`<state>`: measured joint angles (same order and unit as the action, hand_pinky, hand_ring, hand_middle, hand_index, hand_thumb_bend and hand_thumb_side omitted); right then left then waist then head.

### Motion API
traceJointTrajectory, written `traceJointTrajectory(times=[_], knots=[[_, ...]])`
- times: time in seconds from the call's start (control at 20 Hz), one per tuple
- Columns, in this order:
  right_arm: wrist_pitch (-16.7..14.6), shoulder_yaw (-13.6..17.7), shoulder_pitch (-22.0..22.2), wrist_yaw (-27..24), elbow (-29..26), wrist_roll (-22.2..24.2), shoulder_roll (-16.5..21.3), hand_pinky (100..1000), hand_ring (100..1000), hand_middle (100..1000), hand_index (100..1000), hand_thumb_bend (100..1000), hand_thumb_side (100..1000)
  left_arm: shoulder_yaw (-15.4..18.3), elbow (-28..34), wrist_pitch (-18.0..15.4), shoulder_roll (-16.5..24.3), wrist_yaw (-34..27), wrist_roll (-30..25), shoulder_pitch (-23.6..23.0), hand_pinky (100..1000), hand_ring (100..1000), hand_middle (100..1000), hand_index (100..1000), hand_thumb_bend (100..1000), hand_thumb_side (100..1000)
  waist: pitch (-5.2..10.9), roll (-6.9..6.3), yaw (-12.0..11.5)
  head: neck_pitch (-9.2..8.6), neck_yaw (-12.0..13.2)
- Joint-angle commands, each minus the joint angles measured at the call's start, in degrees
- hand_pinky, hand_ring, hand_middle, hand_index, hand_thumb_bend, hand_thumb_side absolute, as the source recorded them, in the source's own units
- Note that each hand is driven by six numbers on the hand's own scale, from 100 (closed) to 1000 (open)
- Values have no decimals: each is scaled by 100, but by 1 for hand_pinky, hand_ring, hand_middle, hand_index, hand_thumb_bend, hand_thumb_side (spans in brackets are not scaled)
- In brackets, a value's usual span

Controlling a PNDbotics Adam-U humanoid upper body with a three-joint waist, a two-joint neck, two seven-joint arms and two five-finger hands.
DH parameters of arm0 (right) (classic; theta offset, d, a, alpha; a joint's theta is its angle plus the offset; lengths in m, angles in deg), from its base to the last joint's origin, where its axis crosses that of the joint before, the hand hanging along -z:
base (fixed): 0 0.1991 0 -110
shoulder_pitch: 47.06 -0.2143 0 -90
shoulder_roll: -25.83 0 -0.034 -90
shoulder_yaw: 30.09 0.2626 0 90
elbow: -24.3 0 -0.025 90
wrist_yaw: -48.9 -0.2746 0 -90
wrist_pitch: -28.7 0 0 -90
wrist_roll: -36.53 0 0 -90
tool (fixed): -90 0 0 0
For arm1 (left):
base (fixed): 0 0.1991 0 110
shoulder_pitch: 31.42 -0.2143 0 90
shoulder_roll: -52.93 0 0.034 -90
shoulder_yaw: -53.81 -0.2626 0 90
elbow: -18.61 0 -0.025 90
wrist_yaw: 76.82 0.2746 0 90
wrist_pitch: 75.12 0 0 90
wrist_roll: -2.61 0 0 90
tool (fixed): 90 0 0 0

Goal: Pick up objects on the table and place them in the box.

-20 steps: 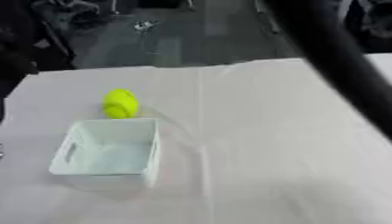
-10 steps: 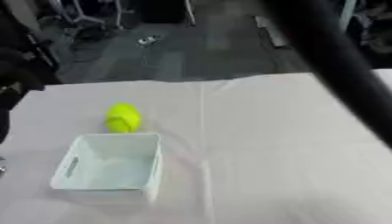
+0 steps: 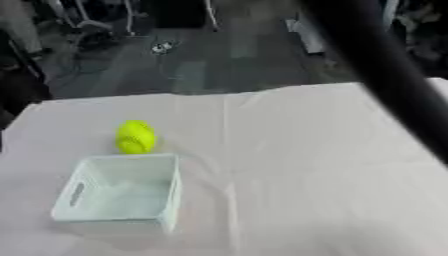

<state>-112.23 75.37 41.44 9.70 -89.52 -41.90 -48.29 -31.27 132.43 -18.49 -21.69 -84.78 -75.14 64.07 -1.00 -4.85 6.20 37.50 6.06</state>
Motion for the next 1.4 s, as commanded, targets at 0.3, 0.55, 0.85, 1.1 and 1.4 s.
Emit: traceJointTrajectory(times=[0.3, 0.55, 0.85, 1.1, 1.4], knots=[[80, 67, -83, 97, -77, -135, 184, 151, 445, 465, 622, 100, 937, 143, -329, 496, 1432, 631, -51, 302, 536, 555, 759, 781, 417, 713, 61, -60, 73, 36, 24], [162, 75, -183, 24, -77, -197, 224, 152, 445, 467, 629, 100, 936, 56, -1127, 380, 2061, 1050, -693, 667, 647, 635, 814, 819, 452, 723, 46, -121, 182, 6, -19], [276, 52, -313, -129, -77, -177, 270, 152, 445, 469, 631, 100, 938, -245, -2208, 198, 2581, 1699, -1069, 1253, 711, 677, 826, 835, 472, 704, 31, -177, 327, 54, 154], [369, 13, -450, -280, -77, -91, 299, 152, 445, 469, 634, 100, 938, -602, -3098, -20, 2761, 2277, -1428, 1813, 741, 702, 827, 838, 467, 700, 8, -221, 467, 111, 350], [546, -19, -699, -531, -77, -22, 329, 154, 445, 471, 640, 100, 938, -824, -3979, -321, 2698, 3001, -1447, 2335, 762, 718, 819, 834, 463, 695, -50, -287, 657, 116, 456]])
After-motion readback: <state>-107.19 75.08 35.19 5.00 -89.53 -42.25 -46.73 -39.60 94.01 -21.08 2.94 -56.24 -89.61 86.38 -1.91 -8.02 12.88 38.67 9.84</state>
